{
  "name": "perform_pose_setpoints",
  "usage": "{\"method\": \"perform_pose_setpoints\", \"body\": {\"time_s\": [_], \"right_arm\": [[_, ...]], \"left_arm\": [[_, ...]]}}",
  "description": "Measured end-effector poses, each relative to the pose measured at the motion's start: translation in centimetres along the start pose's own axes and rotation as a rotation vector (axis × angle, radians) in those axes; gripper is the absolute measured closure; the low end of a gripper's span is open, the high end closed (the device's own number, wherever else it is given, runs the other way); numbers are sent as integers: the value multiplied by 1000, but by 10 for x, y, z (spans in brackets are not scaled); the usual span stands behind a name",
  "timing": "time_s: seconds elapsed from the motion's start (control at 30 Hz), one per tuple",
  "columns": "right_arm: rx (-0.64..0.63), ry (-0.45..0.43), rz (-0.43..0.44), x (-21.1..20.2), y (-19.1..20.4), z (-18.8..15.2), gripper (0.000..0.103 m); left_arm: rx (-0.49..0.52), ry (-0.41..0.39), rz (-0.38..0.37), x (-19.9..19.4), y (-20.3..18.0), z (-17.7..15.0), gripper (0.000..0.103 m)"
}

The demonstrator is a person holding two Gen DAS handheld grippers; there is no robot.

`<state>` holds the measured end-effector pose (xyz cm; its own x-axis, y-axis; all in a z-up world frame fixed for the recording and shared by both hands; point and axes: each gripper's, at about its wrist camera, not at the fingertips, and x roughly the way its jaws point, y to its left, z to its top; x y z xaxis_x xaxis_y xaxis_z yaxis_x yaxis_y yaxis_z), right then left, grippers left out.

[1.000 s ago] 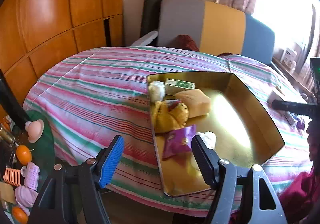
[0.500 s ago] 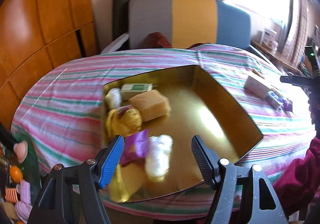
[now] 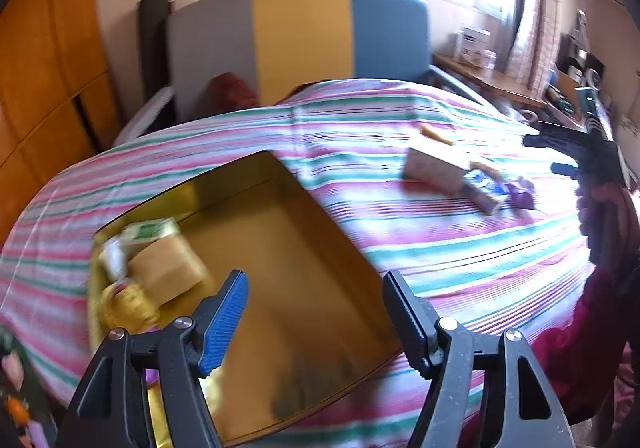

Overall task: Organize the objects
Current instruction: 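Move both tools back over the remaining items on the table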

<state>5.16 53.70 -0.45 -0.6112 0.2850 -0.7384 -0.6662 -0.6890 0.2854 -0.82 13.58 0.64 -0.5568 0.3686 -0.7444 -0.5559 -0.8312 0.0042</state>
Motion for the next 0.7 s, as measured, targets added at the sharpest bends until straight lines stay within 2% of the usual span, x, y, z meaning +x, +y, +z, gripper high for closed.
{"method": "perform_pose_setpoints", "body": {"time_s": [0.27, 0.37, 0.57, 0.7], "right_arm": [[91, 30, 26, 3, -16, -2, 11], [117, 49, 45, 5, -19, -2, 11], [169, 30, 85, -2, -30, 1, 10], [238, 57, 131, 1, -42, 1, 9]], "left_arm": [[40, 53, -97, 34, -51, 28, 33], [-3, 108, -168, 50, -61, 35, 33], [-54, 186, -241, 80, -82, 47, 33], [-136, 243, -302, 105, -87, 64, 32]]}}
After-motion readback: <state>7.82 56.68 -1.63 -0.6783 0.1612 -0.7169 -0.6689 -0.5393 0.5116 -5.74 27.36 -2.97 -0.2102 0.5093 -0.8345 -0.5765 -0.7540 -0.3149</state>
